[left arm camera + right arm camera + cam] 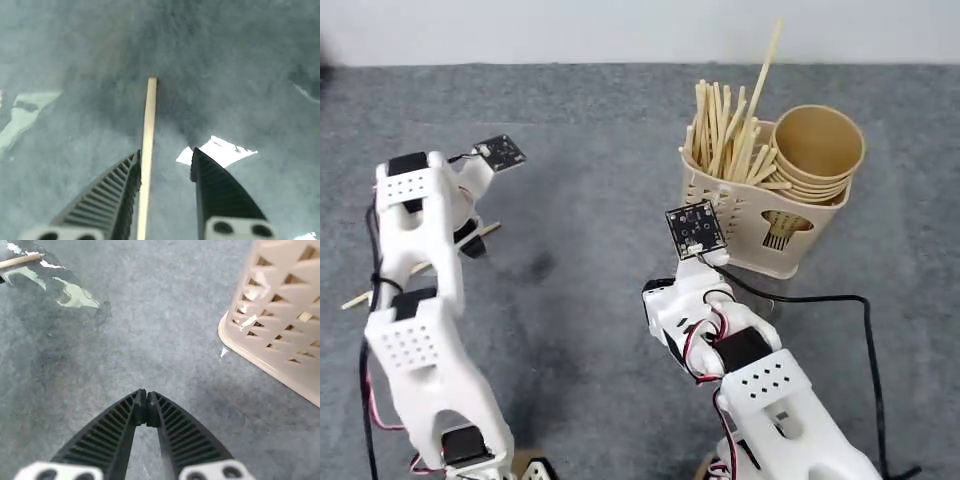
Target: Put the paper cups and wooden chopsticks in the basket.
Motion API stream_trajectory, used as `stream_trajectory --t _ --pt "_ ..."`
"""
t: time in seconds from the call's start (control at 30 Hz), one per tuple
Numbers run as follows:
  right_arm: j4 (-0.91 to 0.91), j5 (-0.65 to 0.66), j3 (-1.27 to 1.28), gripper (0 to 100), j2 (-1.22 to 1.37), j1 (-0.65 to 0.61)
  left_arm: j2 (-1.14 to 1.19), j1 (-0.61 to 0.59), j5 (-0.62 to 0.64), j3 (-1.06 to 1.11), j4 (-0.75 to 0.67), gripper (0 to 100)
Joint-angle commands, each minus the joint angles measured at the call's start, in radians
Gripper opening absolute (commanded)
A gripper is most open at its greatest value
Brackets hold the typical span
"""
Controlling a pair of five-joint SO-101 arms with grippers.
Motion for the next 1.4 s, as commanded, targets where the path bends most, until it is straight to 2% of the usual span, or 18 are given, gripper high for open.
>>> stream_trajectory --t 0.0,0.2,0.27,0.37,0.5,0.67,0.93,1.13,1.27,1.37 --pt "-0.021 0.012 -0.006 1.4 -0.021 -0.005 0.06 0.008 -0.009 -0.122 0.008 16" --pt "-0.021 0.012 -0.006 1.4 -0.021 -0.007 0.216 0.009 -0.011 -0.262 0.069 13" --pt "-0.021 0.012 -0.006 1.4 -0.021 -0.007 0.269 0.023 -0.015 -0.323 0.123 8" --pt "-0.021 0.012 -0.006 1.4 -0.021 -0.007 0.348 0.051 -0.101 -0.407 0.247 1" --pt "-0.019 0.012 -0.006 1.4 -0.021 -0.007 0.431 0.054 -0.129 -0.561 0.365 2" --pt "-0.019 0.012 -0.005 1.4 -0.021 -0.007 0.454 0.054 -0.1 -0.59 0.37 1" --pt "-0.019 0.012 -0.005 1.3 -0.021 -0.007 0.285 0.057 -0.052 -0.559 0.373 1" --pt "-0.024 0.017 0.011 1.1 -0.022 -0.008 0.04 0.078 -0.044 -0.404 0.371 1" --pt "-0.025 0.1 0.063 1.0 -0.031 -0.088 -0.152 0.094 -0.018 -0.302 0.37 1" --pt "-0.027 0.106 0.086 1.0 -0.031 -0.145 -0.299 0.107 -0.017 -0.252 0.37 1"
